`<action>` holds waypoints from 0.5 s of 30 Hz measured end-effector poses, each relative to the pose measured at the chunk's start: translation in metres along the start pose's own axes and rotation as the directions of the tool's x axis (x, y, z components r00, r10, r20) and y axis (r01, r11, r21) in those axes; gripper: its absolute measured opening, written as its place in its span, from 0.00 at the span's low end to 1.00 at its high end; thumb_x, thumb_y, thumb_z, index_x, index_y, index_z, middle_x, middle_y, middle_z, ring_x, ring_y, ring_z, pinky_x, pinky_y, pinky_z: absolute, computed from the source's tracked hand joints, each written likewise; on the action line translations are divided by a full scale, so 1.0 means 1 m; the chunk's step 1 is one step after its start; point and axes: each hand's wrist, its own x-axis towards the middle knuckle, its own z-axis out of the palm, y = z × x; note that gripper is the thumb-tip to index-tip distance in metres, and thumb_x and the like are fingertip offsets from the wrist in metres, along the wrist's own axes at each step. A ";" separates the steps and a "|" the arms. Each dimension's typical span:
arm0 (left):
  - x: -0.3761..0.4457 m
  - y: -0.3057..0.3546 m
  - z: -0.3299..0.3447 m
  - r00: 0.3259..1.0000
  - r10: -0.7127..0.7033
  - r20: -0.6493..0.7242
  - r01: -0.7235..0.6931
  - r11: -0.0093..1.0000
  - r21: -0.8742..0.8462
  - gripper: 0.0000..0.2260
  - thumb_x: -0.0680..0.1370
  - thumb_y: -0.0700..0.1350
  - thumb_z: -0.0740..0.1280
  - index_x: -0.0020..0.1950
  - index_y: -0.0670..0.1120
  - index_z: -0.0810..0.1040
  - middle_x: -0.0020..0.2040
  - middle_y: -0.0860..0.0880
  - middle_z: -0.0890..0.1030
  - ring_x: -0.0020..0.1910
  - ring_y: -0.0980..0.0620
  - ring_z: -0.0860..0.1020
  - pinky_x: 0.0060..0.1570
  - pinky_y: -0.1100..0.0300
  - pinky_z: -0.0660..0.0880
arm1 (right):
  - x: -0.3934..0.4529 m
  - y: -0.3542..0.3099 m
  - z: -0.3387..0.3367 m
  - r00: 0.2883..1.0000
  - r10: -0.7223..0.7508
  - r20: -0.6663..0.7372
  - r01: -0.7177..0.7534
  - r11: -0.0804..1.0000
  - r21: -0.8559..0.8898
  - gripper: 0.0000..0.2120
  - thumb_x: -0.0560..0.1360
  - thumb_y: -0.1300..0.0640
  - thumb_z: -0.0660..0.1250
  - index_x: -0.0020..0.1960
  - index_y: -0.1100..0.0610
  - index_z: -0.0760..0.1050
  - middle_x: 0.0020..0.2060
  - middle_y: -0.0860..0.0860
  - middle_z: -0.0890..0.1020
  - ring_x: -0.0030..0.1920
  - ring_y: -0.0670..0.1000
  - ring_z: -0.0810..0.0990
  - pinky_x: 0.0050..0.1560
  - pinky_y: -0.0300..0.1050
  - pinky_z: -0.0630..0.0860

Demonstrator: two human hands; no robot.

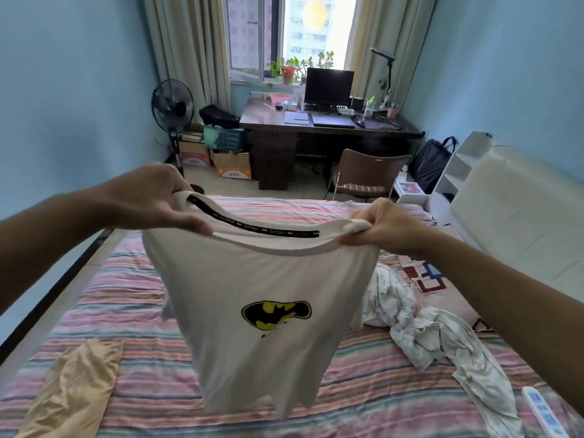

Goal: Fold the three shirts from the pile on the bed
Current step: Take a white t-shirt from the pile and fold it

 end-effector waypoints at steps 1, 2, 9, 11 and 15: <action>-0.002 -0.001 0.001 1.000 0.001 0.030 -0.003 0.998 0.059 0.43 0.51 0.81 0.66 0.38 0.42 0.86 0.30 0.45 0.82 0.28 0.51 0.78 0.26 0.61 0.73 | -0.001 0.000 -0.001 0.999 -0.008 -0.032 0.010 0.997 0.074 0.15 0.70 0.61 0.77 0.36 0.74 0.79 0.30 0.54 0.75 0.32 0.46 0.73 0.32 0.37 0.69; -0.004 -0.003 0.001 0.998 -0.001 0.061 -0.007 0.992 0.125 0.42 0.51 0.80 0.67 0.41 0.43 0.86 0.32 0.47 0.84 0.30 0.50 0.80 0.30 0.58 0.77 | 0.000 0.001 -0.002 0.998 -0.007 -0.060 0.015 0.991 0.131 0.13 0.70 0.63 0.77 0.40 0.75 0.79 0.31 0.55 0.77 0.33 0.45 0.74 0.33 0.35 0.71; -0.005 -0.012 0.007 0.992 -0.127 -0.016 0.122 0.909 0.397 0.13 0.68 0.50 0.79 0.48 0.45 0.86 0.32 0.56 0.77 0.33 0.57 0.76 0.34 0.70 0.67 | -0.004 0.000 -0.016 0.984 0.063 0.168 -0.068 0.997 0.023 0.22 0.65 0.58 0.79 0.51 0.71 0.77 0.42 0.61 0.79 0.43 0.53 0.77 0.44 0.46 0.73; -0.004 -0.016 0.007 0.989 -0.134 -0.064 0.148 0.926 0.348 0.10 0.68 0.47 0.79 0.46 0.44 0.87 0.30 0.58 0.76 0.32 0.57 0.75 0.33 0.69 0.66 | -0.006 -0.002 -0.020 0.970 0.096 0.225 -0.085 0.995 -0.055 0.14 0.68 0.62 0.76 0.52 0.67 0.81 0.45 0.65 0.82 0.44 0.52 0.79 0.46 0.47 0.74; -0.003 -0.019 0.007 0.987 -0.118 -0.105 0.143 0.951 0.275 0.07 0.67 0.44 0.80 0.42 0.45 0.88 0.29 0.62 0.74 0.32 0.61 0.75 0.32 0.69 0.65 | -0.007 -0.003 -0.023 0.976 0.120 0.182 -0.058 0.948 -0.313 0.06 0.72 0.60 0.74 0.48 0.59 0.85 0.46 0.59 0.85 0.42 0.49 0.79 0.47 0.48 0.76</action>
